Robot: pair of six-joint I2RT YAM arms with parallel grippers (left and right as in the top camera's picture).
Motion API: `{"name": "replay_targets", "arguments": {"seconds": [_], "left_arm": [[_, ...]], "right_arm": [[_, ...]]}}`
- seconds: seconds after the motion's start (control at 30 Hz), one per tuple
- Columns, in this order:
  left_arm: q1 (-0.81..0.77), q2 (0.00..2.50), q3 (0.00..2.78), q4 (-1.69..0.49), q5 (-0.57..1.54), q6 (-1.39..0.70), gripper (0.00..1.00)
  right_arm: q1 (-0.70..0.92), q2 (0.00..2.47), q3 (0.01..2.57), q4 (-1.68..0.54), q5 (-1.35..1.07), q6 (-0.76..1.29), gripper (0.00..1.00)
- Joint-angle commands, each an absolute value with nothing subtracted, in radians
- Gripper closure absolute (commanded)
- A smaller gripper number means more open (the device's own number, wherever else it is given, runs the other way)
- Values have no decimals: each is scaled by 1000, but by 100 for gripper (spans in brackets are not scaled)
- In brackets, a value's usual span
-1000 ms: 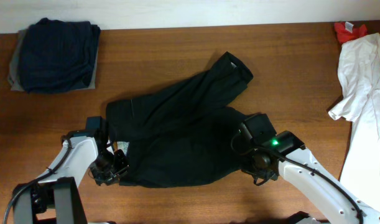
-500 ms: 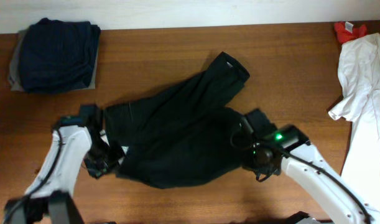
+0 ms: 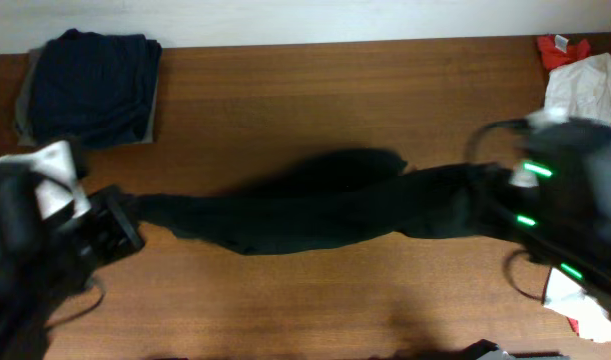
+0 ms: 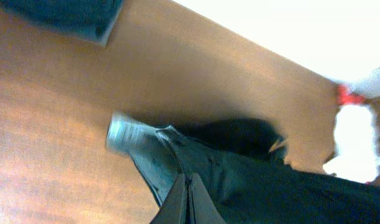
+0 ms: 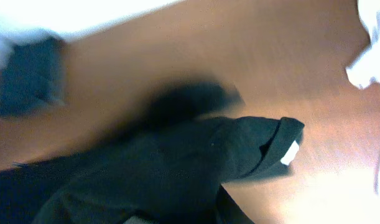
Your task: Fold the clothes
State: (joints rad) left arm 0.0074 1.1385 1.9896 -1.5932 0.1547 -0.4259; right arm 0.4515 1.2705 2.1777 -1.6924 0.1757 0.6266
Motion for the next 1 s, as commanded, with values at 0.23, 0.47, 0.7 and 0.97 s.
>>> {"name": "replay_targets", "arguments": {"seconds": [0.23, 0.47, 0.7, 0.97], "left_arm": [[7, 1131, 2495, -1616, -33, -482, 99], [7, 1269, 2494, -1605, -88, -480, 99], [7, 1553, 2494, -1670, -126, -477, 99], [12, 1788, 2488, -1687, -186, -459, 99]], "right_arm": [[444, 1216, 2484, -1699, 272, 512, 69], [443, 1321, 2484, -1698, 384, 509, 80], [443, 1484, 2482, -1699, 289, 459, 43], [445, 1647, 2323, -1687, -30, 380, 41]]}}
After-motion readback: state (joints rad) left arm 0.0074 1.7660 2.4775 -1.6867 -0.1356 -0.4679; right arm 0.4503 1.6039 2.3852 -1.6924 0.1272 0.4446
